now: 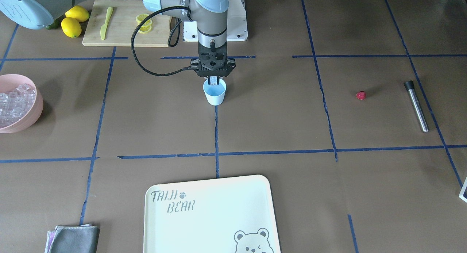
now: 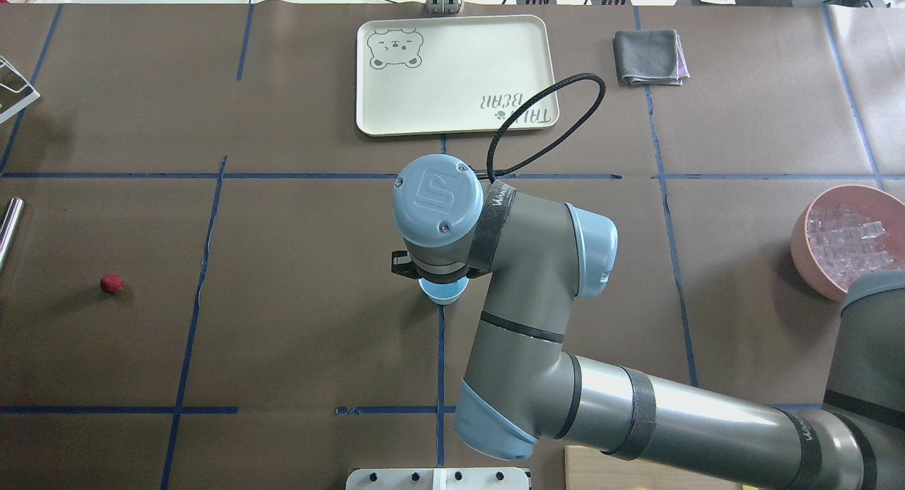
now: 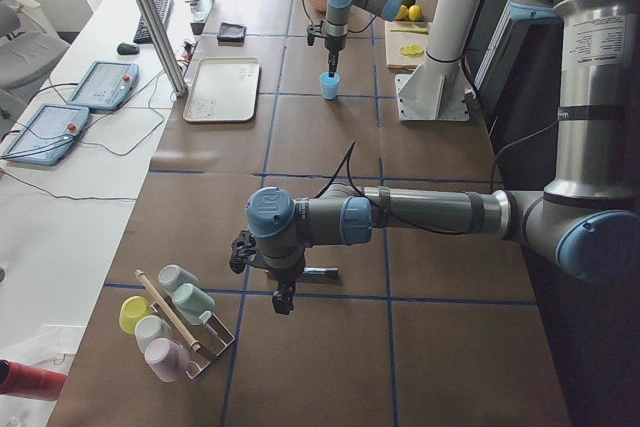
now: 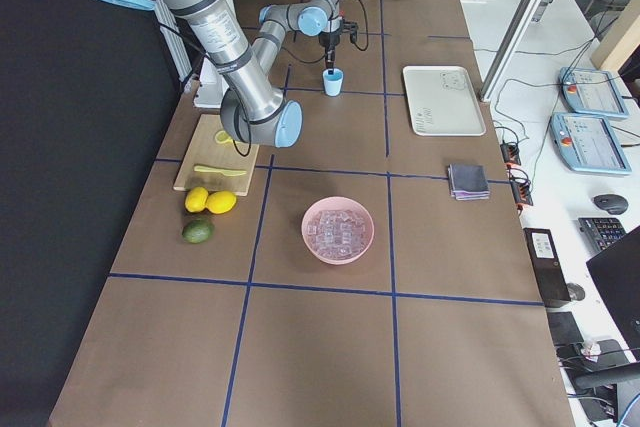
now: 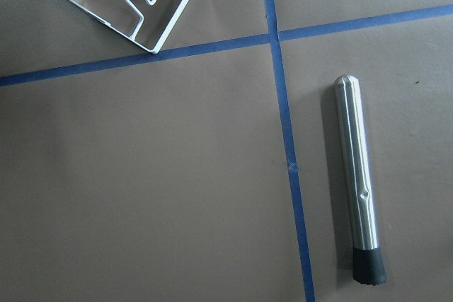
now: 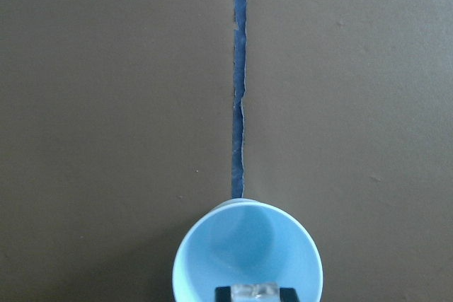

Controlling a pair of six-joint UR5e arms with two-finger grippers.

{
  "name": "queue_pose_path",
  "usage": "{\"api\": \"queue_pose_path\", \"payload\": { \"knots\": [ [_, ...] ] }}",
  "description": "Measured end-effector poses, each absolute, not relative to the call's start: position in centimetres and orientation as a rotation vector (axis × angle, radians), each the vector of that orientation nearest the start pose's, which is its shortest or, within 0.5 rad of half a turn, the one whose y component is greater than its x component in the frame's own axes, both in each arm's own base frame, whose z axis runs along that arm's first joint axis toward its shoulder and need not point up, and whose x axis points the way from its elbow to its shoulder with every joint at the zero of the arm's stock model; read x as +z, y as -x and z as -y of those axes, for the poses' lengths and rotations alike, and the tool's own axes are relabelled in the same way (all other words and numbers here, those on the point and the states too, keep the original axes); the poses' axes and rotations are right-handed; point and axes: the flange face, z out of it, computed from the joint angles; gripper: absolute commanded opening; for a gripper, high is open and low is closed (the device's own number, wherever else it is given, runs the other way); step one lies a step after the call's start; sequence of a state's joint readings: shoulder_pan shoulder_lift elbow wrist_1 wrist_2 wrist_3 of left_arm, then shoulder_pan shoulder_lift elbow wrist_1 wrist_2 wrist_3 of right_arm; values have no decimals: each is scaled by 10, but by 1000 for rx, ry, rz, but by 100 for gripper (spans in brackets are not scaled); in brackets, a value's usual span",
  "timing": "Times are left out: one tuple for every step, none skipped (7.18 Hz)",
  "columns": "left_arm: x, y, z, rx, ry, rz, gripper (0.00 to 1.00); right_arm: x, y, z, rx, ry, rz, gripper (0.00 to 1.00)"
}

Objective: Mash ice and strawberries in cup
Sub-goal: 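Open the right gripper to drop the ice cube into the cup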

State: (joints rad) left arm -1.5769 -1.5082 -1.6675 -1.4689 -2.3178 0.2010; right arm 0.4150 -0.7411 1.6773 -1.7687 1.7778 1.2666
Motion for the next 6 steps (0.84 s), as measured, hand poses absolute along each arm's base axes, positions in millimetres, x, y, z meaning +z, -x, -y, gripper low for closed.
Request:
{"api": "queue_pose_path", "payload": {
  "knots": [
    [653, 68, 459, 160, -12, -750, 100, 138, 582, 379, 25, -74, 759, 78],
    [654, 68, 459, 159, -11, -750, 100, 139, 582, 379, 23, -74, 759, 78],
    [654, 68, 459, 159, -9, -751, 100, 138, 581, 379, 23, -75, 760, 79],
    [655, 68, 458, 158, -8, -751, 100, 136, 580, 379, 23, -77, 764, 82],
    [655, 68, 458, 158, -7, -751, 100, 134, 575, 380, 26, -81, 771, 86],
    [655, 68, 458, 158, -7, -751, 100, 134, 565, 387, 37, -82, 780, 86]
  ]
}}
